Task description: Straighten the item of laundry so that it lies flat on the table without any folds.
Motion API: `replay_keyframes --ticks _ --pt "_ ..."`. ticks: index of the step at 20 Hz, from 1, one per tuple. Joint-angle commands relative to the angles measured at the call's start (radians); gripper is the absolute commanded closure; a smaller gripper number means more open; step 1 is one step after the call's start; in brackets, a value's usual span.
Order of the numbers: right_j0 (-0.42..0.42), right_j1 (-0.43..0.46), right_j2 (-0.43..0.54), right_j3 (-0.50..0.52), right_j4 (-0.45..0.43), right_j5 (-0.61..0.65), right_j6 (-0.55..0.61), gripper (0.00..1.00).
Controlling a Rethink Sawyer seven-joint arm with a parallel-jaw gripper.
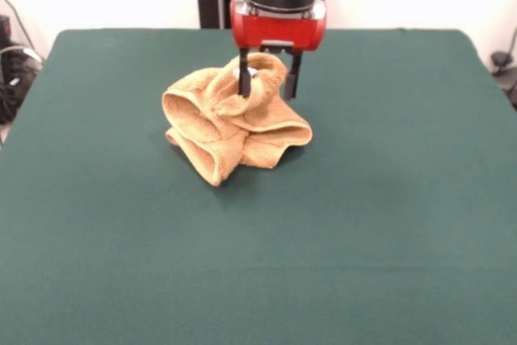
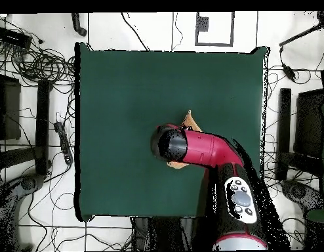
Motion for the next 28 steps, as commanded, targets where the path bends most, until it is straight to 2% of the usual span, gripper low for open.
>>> replay_keyframes --ticks 1,12,17,28 --pt "0.058 0.071 -0.004 -0.026 0.056 0.024 0.248 0.0" --pt "0.103 0.116 -0.06 -0.064 0.155 -0.031 0.314 0.0" --pt "0.115 0.127 -0.077 -0.083 0.205 -0.014 0.32 0.0" --pt "0.151 0.143 -0.125 -0.142 0.255 0.068 0.293 0.0"
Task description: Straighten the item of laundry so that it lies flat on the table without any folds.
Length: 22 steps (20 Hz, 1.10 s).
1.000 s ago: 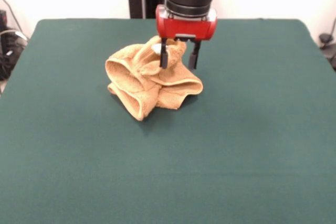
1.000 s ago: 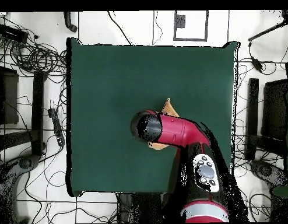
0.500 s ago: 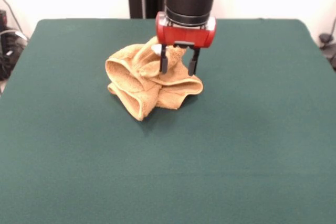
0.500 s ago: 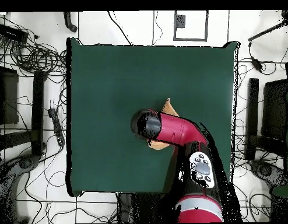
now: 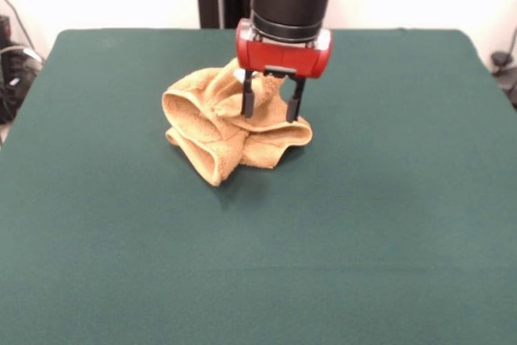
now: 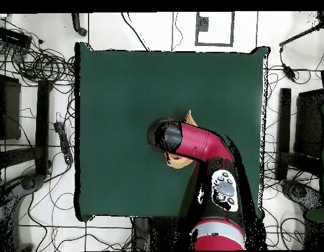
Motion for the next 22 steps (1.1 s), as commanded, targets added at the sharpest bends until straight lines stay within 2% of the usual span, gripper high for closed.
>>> replay_keyframes --ticks 1,5,14,22 --pt "0.052 0.04 -0.003 -0.072 0.076 0.082 0.288 0.0" --pt "0.064 0.05 -0.021 -0.112 0.088 0.121 0.281 0.0" --pt "0.092 0.088 -0.059 -0.158 0.104 0.122 0.285 0.0" --pt "0.107 0.105 -0.059 -0.145 0.118 0.096 0.264 0.0"
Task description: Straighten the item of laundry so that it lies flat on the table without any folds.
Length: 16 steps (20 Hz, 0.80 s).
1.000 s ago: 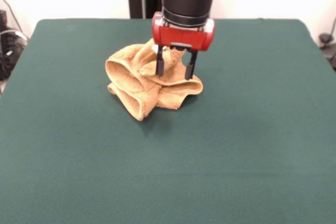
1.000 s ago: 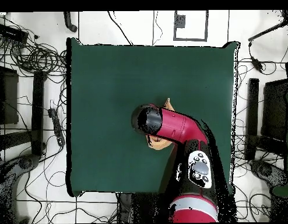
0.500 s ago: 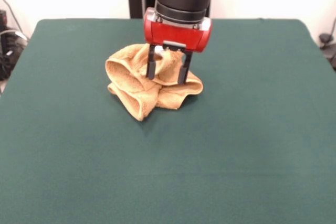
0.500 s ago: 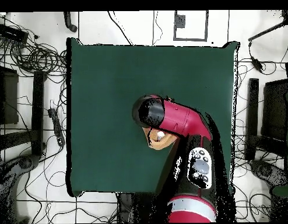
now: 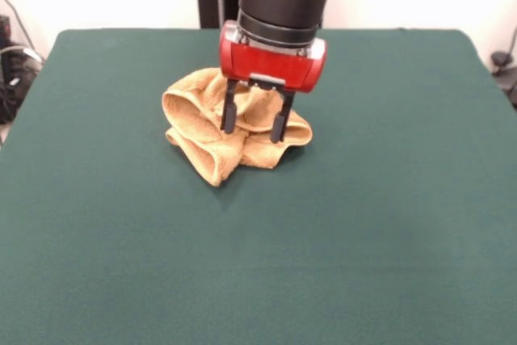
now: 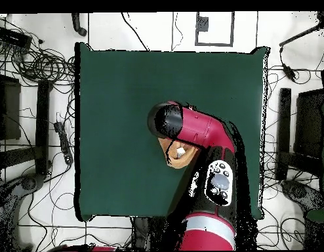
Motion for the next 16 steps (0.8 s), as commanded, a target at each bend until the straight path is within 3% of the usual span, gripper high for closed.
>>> replay_keyframes --ticks 1,16 --pt "0.049 0.052 0.035 0.002 0.048 0.09 0.262 0.0" --pt "0.072 0.059 0.017 -0.014 0.062 0.112 0.257 0.0"
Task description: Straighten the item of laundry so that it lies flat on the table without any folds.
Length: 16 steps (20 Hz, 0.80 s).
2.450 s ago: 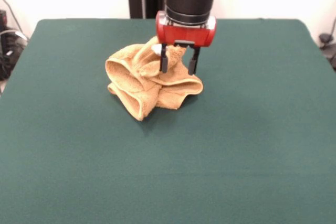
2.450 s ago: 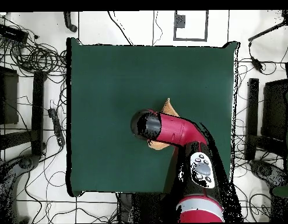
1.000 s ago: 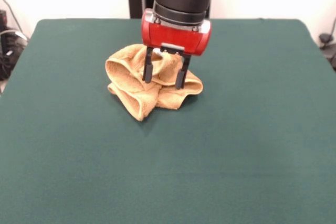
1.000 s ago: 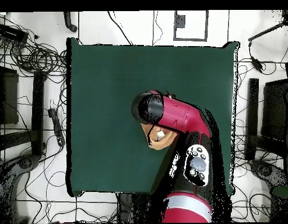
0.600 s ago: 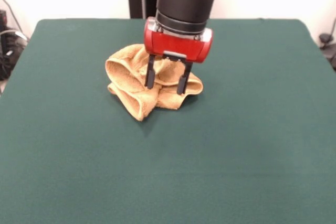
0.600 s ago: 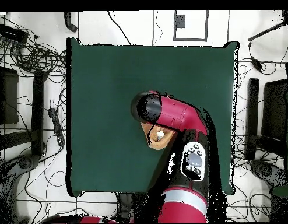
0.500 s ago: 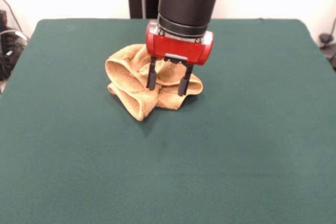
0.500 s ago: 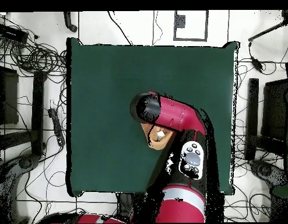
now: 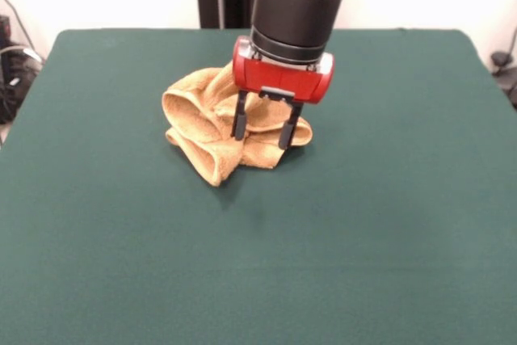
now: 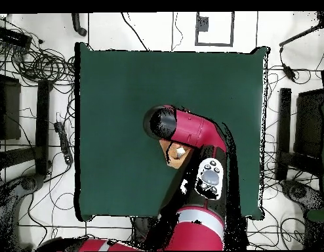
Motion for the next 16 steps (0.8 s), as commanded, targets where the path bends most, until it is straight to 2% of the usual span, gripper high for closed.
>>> replay_keyframes --ticks 1,16 --pt "0.039 0.017 0.042 -0.011 0.054 0.111 0.257 0.0" --pt "0.047 0.026 0.039 -0.022 0.059 0.106 0.25 0.0"
